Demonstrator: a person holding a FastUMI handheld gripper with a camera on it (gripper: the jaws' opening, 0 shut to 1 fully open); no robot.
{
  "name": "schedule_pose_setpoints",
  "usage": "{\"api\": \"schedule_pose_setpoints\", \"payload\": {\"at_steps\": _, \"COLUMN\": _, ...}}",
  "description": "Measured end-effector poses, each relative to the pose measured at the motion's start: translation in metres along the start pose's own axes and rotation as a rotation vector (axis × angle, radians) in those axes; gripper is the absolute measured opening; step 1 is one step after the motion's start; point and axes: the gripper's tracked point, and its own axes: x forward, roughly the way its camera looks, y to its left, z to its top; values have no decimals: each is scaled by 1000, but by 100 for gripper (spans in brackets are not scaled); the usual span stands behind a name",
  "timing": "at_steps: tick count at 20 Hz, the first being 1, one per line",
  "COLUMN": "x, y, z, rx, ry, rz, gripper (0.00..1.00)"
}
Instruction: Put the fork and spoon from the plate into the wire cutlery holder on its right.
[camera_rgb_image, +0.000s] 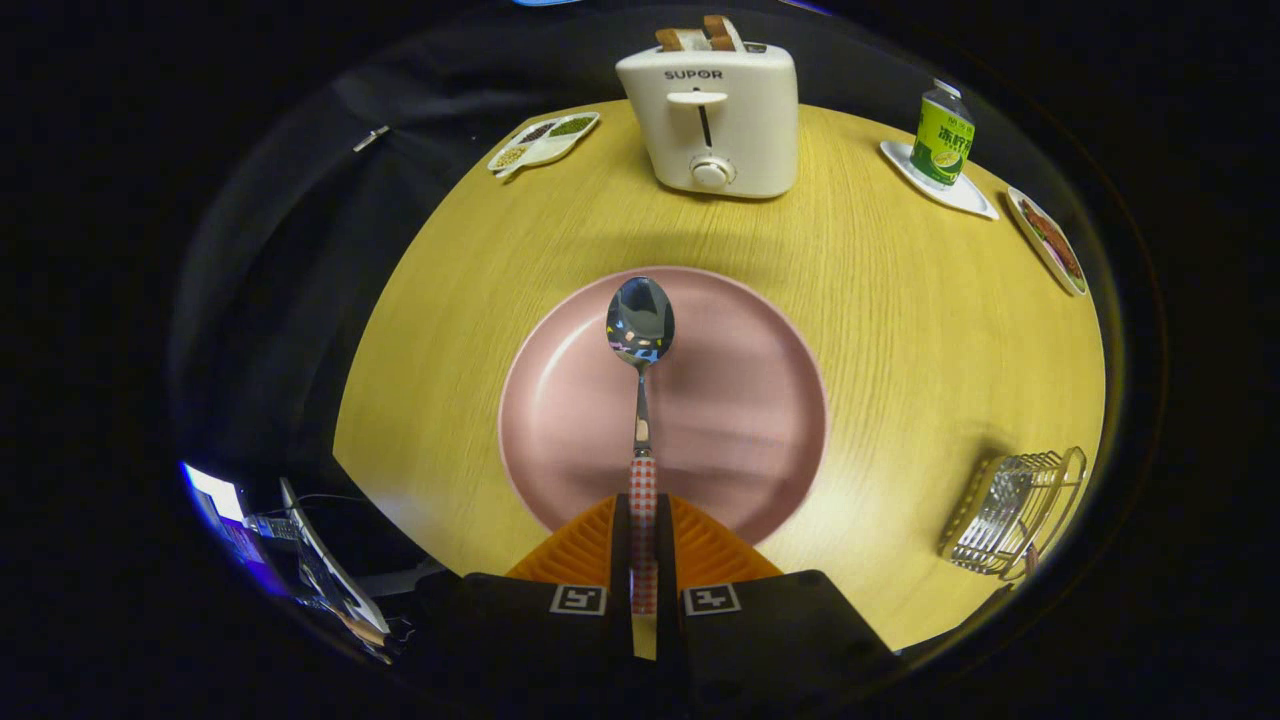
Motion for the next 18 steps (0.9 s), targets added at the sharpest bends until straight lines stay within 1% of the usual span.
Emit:
{"api": "schedule_pose_setpoints", "payload": {"at_steps": 6, "x": -79, "y": -44, "z": -20, "rx": -53, "ry": -17, "rz": -3, "gripper": 13}}
{"api": "schedule_pose_setpoints", "payload": {"at_steps": 9, "x": -118, "y": -67, "z": -31, "rx": -72, "ry": -19, "rz": 21, "gripper": 13}}
{"api": "schedule_pose_setpoints", "payload": {"at_steps": 10, "x": -129, "y": -79, "z": -34, "rx": -93, "ry": -12, "rz": 9, "gripper": 13}}
{"api": "schedule_pose_setpoints", "payload": {"at_steps": 13, "x": -158, "y": -122, "z": -42, "rx": -166, "ry": 22, "rz": -68, "gripper": 13}}
{"api": "schedule_pose_setpoints", "payload": {"at_steps": 15, "x": -175, "y": -143, "z": -45, "rx": -194, "ry": 57, "rz": -84, "gripper": 13}}
{"api": "schedule_pose_setpoints", "payload": {"at_steps": 18, "x": -195, "y": -179, "z": -47, "rx": -284, "ry": 123, "rz": -145, "gripper": 13}}
